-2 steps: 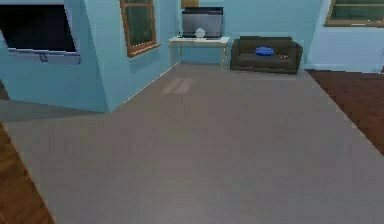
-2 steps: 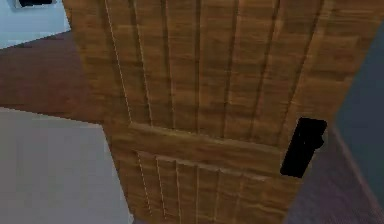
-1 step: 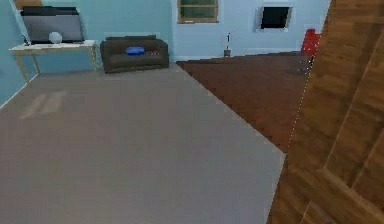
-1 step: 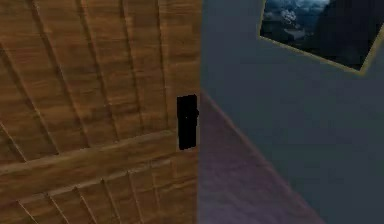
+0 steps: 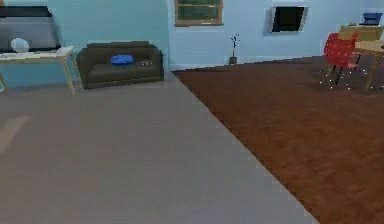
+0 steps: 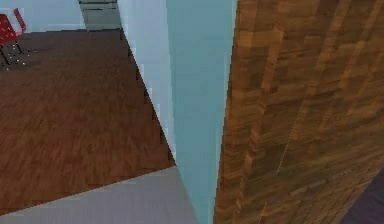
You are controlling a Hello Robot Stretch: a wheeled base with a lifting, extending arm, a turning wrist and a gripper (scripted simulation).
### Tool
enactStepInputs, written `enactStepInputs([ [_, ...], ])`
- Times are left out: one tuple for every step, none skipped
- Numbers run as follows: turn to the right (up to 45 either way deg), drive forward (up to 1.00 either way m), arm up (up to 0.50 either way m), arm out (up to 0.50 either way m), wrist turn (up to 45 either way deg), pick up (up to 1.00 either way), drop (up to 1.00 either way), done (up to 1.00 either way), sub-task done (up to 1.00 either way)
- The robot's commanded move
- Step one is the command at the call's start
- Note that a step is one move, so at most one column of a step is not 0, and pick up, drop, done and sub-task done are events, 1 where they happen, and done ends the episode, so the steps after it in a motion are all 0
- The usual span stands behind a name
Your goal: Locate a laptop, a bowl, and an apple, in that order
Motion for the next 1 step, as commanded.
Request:
enactStepInputs([
  [12.0,0.00,0.00,0.00,0.0,0.00,0.00,0.00,0.00],
])
